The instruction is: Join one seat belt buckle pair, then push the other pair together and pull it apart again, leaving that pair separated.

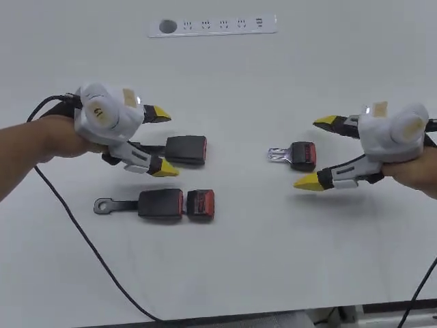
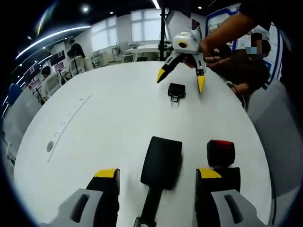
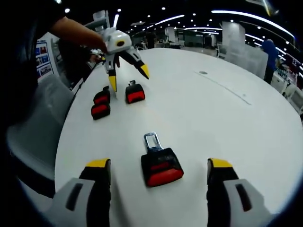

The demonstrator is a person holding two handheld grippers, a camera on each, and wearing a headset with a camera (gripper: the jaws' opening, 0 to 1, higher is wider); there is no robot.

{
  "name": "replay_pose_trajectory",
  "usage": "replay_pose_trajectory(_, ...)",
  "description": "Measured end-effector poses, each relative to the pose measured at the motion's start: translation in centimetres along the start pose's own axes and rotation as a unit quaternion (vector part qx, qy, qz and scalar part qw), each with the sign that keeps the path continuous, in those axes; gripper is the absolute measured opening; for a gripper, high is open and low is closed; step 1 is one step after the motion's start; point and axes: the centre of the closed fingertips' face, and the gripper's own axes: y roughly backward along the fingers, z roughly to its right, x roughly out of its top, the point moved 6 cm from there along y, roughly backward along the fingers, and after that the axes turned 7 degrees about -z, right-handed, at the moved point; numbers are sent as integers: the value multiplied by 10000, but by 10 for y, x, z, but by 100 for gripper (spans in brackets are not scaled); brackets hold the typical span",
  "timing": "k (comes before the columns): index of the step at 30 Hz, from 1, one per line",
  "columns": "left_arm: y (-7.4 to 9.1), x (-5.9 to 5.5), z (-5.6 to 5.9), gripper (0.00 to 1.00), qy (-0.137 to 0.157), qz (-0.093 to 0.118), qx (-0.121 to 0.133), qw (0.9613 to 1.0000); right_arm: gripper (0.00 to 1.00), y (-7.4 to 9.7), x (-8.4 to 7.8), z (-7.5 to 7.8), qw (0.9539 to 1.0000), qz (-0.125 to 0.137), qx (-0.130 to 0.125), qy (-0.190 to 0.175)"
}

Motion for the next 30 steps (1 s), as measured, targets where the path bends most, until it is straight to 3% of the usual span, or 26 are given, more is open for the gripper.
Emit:
replay_pose_trajectory(3,-8,-2,-3,65,45,-1,-23,10000,79,-2,-1,2,10000,-16,84,31)
replay_pose_trajectory(7,-16,-2,-3,61,-112,-74,-106,9999,78,-3,-3,7,9998,-41,177,48)
replay_pose_trajectory(9,-18,0,-2,58,-139,78,-232,9996,76,-5,-4,5,9994,-71,320,84)
replay_pose_trajectory(12,-22,-4,-2,55,-256,-53,-237,9994,72,-7,-8,3,9987,-125,461,162)
replay_pose_trajectory(13,-23,-4,1,55,-267,-53,-344,9990,72,-7,-7,3,9987,-49,455,229)
replay_pose_trajectory(15,-23,-5,-2,53,-310,-14,-294,9991,69,-6,-6,6,9986,-114,432,272)
replay_pose_trajectory(18,-21,-8,-3,50,-399,-24,-286,9988,59,-4,-5,6,9978,-124,549,345)
replay_pose_trajectory(19,-21,-9,-3,49,-402,-17,-286,9988,56,-5,-5,6,9968,-175,497,596)
replay_pose_trajectory(24,-24,-8,-3,40,-564,-55,-400,9976,50,-5,-4,7,9968,-245,500,572)
replay_pose_trajectory(26,-24,-6,-7,36,-545,-32,-358,9979,44,-6,-4,9,9964,-274,408,684)
replay_pose_trajectory(28,-23,-4,-7,36,-718,-58,-388,9966,38,-6,-5,11,9952,-322,300,875)
replay_pose_trajectory(30,-22,-2,-7,35,-709,-91,-376,9967,37,-6,-6,12,9954,-306,381,821)
